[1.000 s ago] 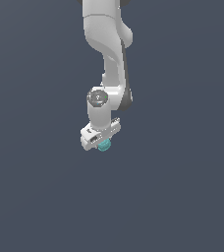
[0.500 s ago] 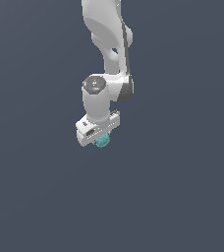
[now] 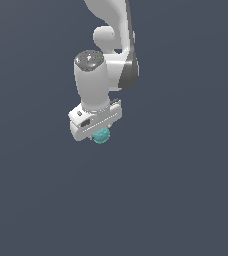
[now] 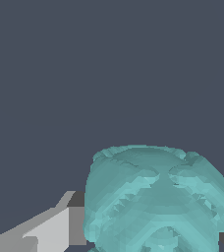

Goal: Pick up the object and move it to a goal position.

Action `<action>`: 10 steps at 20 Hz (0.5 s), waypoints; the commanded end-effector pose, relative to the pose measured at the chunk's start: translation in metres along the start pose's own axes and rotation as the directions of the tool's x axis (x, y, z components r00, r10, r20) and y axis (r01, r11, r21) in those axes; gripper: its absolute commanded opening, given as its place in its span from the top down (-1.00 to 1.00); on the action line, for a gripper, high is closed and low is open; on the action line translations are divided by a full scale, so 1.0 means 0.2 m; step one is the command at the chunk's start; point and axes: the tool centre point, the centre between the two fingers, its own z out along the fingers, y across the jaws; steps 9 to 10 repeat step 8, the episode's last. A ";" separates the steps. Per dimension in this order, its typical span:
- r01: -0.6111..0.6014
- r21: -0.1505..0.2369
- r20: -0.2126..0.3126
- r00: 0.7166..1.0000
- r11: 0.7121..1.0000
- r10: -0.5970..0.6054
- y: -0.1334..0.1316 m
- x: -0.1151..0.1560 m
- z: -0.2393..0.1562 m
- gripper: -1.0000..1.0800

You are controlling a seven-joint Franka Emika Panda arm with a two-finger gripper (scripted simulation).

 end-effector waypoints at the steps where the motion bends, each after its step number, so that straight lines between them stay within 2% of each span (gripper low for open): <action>1: 0.000 0.001 0.001 1.000 1.000 0.000 0.01 0.01 -0.06 1.00; 10: 0.000 0.001 0.001 1.000 1.000 0.000 0.03 0.02 -0.13 1.00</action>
